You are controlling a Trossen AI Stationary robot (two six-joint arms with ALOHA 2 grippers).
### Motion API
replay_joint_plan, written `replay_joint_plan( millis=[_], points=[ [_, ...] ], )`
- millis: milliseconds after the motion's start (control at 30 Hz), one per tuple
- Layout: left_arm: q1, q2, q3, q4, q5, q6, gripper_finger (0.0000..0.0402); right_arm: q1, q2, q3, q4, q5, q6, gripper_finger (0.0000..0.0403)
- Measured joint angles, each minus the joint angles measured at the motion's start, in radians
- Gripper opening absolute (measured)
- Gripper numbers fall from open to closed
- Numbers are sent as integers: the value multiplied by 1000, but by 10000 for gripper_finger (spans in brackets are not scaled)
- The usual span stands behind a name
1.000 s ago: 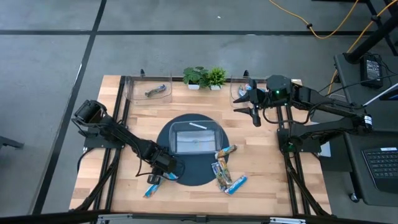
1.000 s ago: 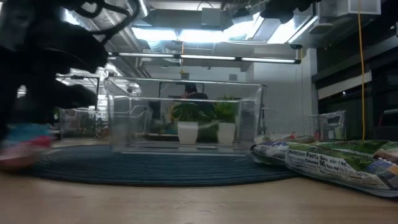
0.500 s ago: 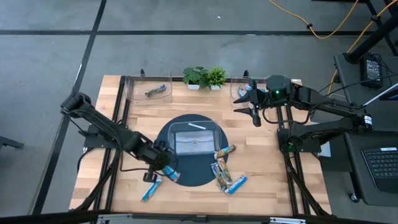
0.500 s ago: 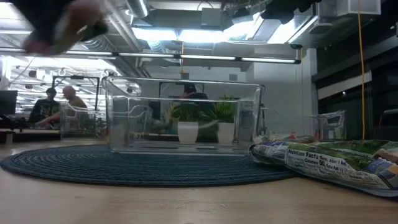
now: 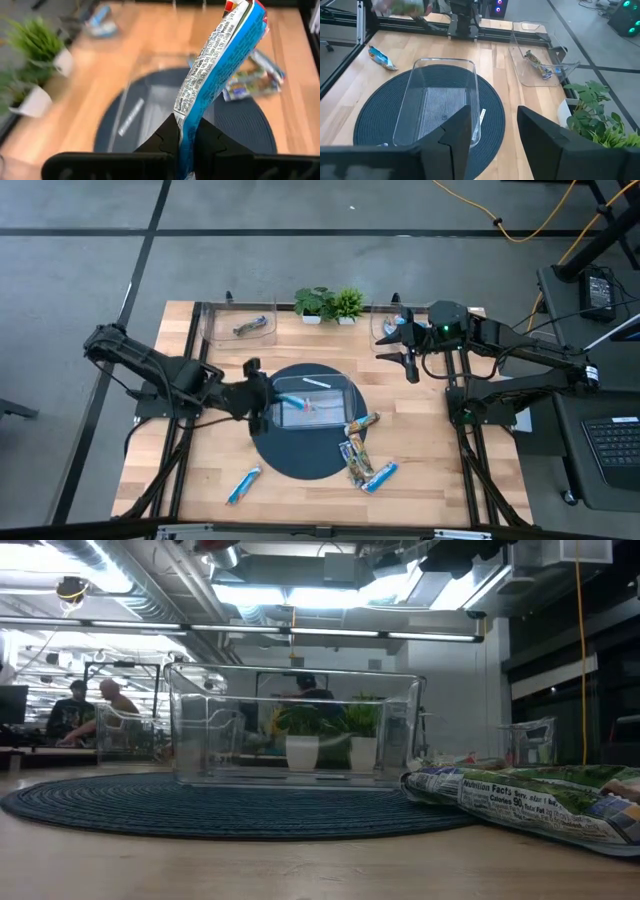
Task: Pick and place Granola Bars by type
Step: Put the red granola bar into the top right transparent bin
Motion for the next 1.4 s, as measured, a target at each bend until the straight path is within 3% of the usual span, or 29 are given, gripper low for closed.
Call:
replay_joint_plan(
  millis=[567,967,1400],
  points=[
    [37,-14,1,97,17,68,18,0,0,0,-21,-1,0,162],
    [38,-13,1,100,-26,68,19,0,0,0,-21,-1,-27,162],
    [122,-13,1,143,-14,89,18,0,0,0,-21,-2,-55,162]
  ],
)
